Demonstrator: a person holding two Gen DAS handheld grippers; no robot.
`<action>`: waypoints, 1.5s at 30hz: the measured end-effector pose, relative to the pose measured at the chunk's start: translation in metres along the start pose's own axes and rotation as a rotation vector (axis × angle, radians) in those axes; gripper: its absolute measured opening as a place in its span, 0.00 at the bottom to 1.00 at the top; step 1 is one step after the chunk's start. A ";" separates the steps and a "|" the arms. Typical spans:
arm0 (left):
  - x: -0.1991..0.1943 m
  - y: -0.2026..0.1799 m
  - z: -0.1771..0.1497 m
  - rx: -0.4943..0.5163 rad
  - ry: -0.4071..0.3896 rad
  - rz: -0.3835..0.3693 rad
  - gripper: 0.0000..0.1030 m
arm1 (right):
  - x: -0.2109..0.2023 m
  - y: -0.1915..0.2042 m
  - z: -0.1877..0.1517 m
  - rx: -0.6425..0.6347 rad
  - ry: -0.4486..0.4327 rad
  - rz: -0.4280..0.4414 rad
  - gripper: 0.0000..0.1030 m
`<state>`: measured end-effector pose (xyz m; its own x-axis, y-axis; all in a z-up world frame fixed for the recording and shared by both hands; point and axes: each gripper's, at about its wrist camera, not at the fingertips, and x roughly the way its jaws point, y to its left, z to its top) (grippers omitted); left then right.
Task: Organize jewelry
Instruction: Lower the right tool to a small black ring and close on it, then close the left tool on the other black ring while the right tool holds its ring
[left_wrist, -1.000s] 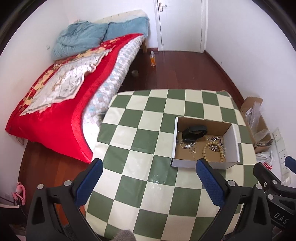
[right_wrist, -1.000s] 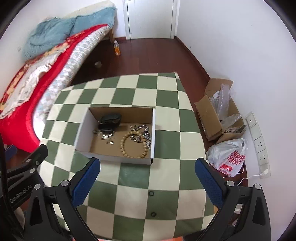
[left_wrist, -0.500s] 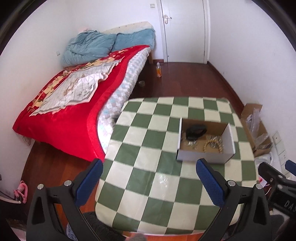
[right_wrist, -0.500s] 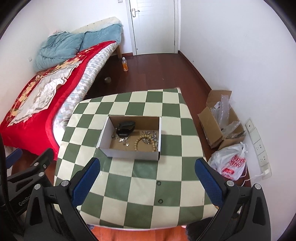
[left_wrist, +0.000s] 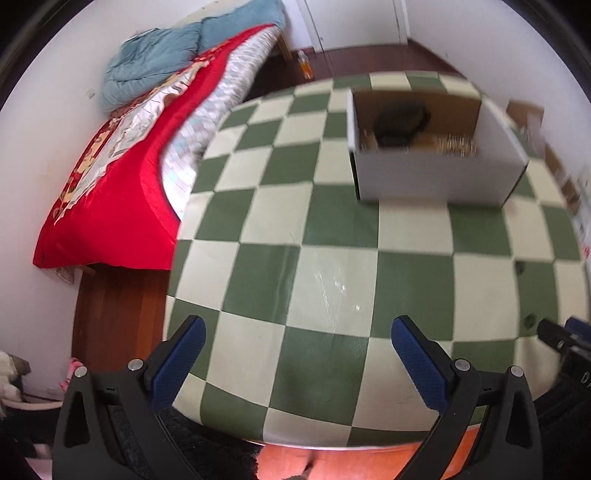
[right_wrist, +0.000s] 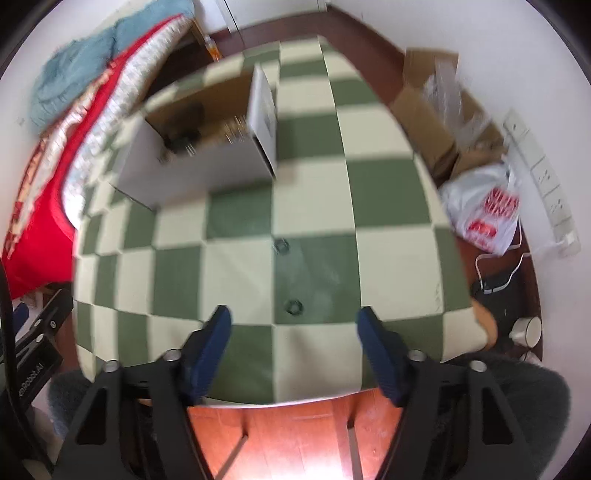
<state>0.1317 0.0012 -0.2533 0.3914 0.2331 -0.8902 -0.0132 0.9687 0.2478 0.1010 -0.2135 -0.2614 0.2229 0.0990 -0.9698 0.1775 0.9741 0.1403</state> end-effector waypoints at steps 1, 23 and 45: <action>0.007 -0.003 -0.002 0.009 0.015 0.003 1.00 | 0.007 0.000 -0.002 -0.007 0.005 -0.006 0.58; 0.023 -0.022 0.003 0.036 0.061 -0.046 1.00 | 0.031 0.024 -0.013 -0.136 -0.060 -0.056 0.00; 0.042 -0.013 0.008 0.029 0.104 0.016 1.00 | 0.043 0.015 -0.001 -0.153 -0.032 0.064 0.31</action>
<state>0.1554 -0.0024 -0.2908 0.2939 0.2576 -0.9205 0.0083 0.9623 0.2720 0.1121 -0.1940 -0.3013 0.2602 0.1579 -0.9526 0.0149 0.9858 0.1675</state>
